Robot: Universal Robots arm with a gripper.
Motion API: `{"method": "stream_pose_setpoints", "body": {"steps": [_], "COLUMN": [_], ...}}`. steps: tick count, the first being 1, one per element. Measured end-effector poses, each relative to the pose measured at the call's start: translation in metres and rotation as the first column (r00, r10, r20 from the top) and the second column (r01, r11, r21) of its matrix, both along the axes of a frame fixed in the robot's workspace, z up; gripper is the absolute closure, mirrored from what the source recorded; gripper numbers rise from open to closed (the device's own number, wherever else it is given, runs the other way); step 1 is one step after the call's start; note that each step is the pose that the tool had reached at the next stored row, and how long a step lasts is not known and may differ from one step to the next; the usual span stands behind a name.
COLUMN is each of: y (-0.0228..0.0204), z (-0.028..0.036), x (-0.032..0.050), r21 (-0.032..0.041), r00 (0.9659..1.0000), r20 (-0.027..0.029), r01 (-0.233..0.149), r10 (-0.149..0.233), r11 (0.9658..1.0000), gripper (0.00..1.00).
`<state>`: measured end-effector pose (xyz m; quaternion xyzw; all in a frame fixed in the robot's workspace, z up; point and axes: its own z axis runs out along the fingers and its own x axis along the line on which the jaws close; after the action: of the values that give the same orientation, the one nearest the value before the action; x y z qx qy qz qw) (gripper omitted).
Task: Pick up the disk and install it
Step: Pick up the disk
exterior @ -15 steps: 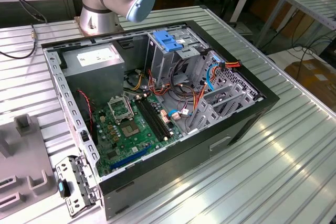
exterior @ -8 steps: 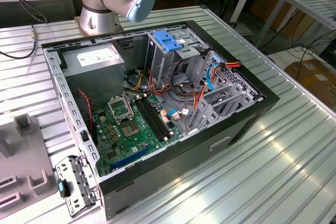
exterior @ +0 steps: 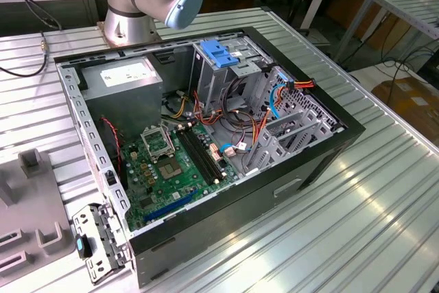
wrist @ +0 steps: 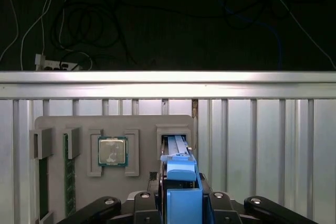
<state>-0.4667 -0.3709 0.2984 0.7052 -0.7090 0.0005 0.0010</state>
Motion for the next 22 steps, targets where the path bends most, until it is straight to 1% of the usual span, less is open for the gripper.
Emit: {"method": "stream_pose_setpoints", "body": {"steps": [5, 8, 10, 12, 13, 17, 22], "y": [0.0, 0.0, 0.0, 0.0, 0.0, 0.0, 0.0], "z": [0.0002, 0.0021, 0.0046, 0.0109, 0.0126, 0.0178, 0.0219], "x": [0.0, 0.0, 0.0, 0.0, 0.0, 0.0, 0.0], "r21": [0.0, -0.0001, 0.0, 0.0, 0.0, 0.0, 0.0], "r00": [1.0, 1.0, 1.0, 1.0, 1.0, 1.0, 1.0], "r20": [0.0, -0.0001, 0.0, 0.0, 0.0, 0.0, -0.0001], "r01": [0.0, 0.0, 0.0, 0.0, 0.0, 0.0, 0.0], "r10": [0.0, 0.0, 0.0, 0.0, 0.0, 0.0, 0.0], "r11": [1.0, 1.0, 1.0, 1.0, 1.0, 1.0, 1.0], "gripper": [0.63, 0.63, 0.63, 0.63, 0.63, 0.63, 0.63]}}
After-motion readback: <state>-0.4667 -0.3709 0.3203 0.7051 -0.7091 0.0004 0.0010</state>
